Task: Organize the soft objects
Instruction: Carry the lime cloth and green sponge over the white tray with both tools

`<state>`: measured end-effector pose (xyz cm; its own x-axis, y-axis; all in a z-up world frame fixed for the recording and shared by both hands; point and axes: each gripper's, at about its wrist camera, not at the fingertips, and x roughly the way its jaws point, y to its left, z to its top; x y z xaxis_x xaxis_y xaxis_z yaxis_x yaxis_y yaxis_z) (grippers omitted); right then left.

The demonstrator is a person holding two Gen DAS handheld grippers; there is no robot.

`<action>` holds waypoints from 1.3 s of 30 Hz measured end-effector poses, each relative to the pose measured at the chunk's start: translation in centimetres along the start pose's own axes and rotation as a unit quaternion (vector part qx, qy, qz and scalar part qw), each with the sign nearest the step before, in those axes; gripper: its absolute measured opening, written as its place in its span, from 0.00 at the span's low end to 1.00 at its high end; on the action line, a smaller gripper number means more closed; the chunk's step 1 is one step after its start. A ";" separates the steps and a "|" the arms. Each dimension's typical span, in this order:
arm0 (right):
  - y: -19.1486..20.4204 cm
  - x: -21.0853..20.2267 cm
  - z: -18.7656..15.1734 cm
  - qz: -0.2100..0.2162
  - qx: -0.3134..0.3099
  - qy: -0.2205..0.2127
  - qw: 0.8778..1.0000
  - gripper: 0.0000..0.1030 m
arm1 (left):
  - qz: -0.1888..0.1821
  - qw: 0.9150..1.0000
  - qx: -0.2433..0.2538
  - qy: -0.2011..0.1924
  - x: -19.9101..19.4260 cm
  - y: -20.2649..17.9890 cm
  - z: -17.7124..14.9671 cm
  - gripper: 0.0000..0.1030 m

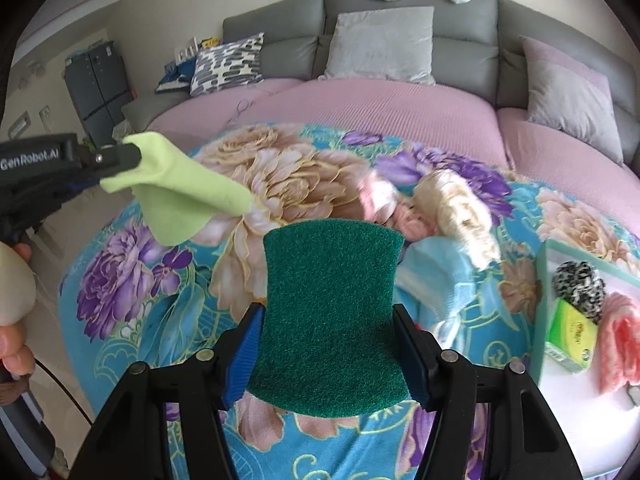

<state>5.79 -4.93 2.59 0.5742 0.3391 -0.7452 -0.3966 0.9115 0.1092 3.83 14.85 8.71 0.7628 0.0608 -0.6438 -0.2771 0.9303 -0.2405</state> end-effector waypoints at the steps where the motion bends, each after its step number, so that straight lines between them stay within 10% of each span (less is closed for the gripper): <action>1: -0.3 -0.2 0.0 -0.002 0.003 -0.002 1.000 0.63 | -0.002 1.000 0.002 -0.001 -0.1 -0.3 0.0 0.06; 39: -19.2 -13.1 -7.1 -0.181 0.179 -0.029 0.967 0.63 | -0.144 0.969 0.201 0.024 -2.7 -22.1 -6.7 0.06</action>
<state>0.80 -28.48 5.59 0.6721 -0.0137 -0.7403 0.1041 0.9916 0.0762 3.99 -8.29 10.90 0.7441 -0.2307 -0.6270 0.2011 0.9723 -0.1190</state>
